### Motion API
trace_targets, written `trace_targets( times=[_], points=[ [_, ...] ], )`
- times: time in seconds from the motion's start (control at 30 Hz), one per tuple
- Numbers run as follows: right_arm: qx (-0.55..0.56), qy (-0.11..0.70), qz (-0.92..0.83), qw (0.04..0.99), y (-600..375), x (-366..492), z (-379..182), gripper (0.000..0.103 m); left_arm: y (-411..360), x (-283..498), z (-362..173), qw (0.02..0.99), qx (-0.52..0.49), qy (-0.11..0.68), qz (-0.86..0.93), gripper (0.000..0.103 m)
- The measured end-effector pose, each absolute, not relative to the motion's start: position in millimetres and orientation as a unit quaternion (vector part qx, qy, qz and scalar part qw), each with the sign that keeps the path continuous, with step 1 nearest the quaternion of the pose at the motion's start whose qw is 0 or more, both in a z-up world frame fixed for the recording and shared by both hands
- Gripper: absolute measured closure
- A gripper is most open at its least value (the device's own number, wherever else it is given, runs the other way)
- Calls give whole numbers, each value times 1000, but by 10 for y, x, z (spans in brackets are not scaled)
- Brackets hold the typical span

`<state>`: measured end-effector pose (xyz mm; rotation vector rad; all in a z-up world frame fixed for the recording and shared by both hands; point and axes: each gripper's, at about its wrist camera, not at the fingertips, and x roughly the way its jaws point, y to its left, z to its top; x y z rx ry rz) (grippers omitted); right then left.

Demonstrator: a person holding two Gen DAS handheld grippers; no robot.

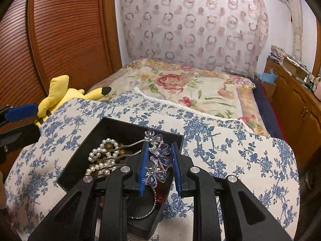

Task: Organize jewelry
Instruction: 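Open the left tool to drop the pearls in while the right tool releases the comb, then move both tools away from the box toward the remaining jewelry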

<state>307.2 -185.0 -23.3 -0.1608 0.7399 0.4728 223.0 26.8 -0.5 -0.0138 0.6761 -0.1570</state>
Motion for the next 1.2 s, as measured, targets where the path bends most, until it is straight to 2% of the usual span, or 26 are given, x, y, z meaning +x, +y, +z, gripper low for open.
trace_targets(
  times=[0.07, 0.1, 0.13, 0.2, 0.67, 0.9, 1.2],
  points=[
    [-81, 358, 227, 902, -1831, 3079, -243, 76, 306, 2226, -36, 941, -3, 332, -69, 17],
    [-81, 360, 228, 901, -1831, 3084, -249, 71, 342, 2213, -63, 941, -1, 331, -65, 12],
    [-83, 360, 228, 901, -1828, 3075, -249, 66, 368, 2196, -90, 942, -1, 329, -62, 9],
    [-92, 354, 228, 903, -1845, 3039, -213, 64, 403, 2166, -150, 942, -3, 329, -61, 8],
    [-94, 327, 269, 901, -2258, 2286, 29, 64, 358, 1755, -484, 934, 13, 350, -78, 8],
    [-94, 332, 302, 888, -2429, 1643, -105, 64, 282, 1351, -590, 930, 7, 354, -95, 8],
    [-100, 378, 314, 865, -2584, 1187, -498, 64, 45, 933, -659, 930, 38, 348, -108, 8]
  ],
)
